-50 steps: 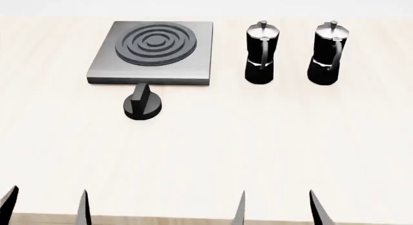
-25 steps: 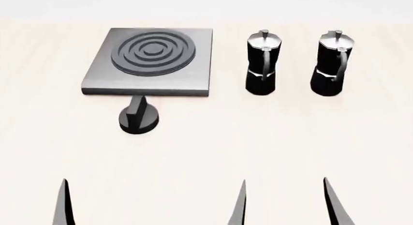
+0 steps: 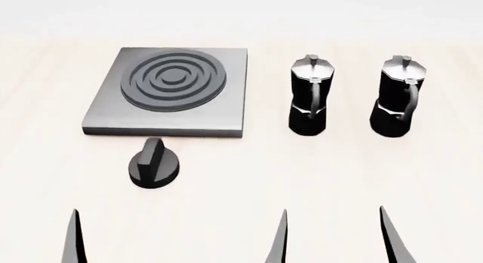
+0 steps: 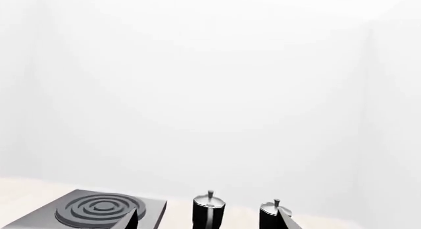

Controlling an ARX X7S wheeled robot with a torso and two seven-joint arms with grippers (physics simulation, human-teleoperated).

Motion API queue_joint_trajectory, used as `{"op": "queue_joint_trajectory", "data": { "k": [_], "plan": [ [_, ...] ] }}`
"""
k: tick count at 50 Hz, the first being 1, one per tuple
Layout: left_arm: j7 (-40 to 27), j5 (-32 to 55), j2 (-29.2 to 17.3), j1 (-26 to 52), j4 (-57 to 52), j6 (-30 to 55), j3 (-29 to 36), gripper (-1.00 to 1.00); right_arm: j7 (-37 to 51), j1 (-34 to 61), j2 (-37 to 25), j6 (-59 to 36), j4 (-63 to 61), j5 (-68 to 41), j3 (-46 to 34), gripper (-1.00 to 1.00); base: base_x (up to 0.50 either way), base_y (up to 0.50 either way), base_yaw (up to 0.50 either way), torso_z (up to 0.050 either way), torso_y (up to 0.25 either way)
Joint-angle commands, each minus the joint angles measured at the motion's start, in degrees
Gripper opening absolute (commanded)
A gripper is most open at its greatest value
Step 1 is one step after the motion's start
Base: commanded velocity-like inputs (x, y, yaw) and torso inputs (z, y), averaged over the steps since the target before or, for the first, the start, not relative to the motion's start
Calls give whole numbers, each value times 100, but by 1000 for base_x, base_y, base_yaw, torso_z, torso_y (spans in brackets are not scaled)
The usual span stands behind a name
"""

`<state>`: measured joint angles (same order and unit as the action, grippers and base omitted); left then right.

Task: Put both moka pots on the stove.

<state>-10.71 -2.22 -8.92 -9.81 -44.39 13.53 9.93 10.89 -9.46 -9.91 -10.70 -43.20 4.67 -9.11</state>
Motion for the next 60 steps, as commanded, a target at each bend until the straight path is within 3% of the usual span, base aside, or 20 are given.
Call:
{"op": "queue_joint_trajectory", "data": {
  "k": [1,60],
  "plan": [
    [-55,44,-61,13,20,-9,53,100,69,-12,-60,39,10,23,-59,100,242,0,0,0,0],
    [-305,166,-301,65,160,-103,254,100,304,38,-262,-31,33,-63,-240,100,246,0,0,0,0]
  ]
}}
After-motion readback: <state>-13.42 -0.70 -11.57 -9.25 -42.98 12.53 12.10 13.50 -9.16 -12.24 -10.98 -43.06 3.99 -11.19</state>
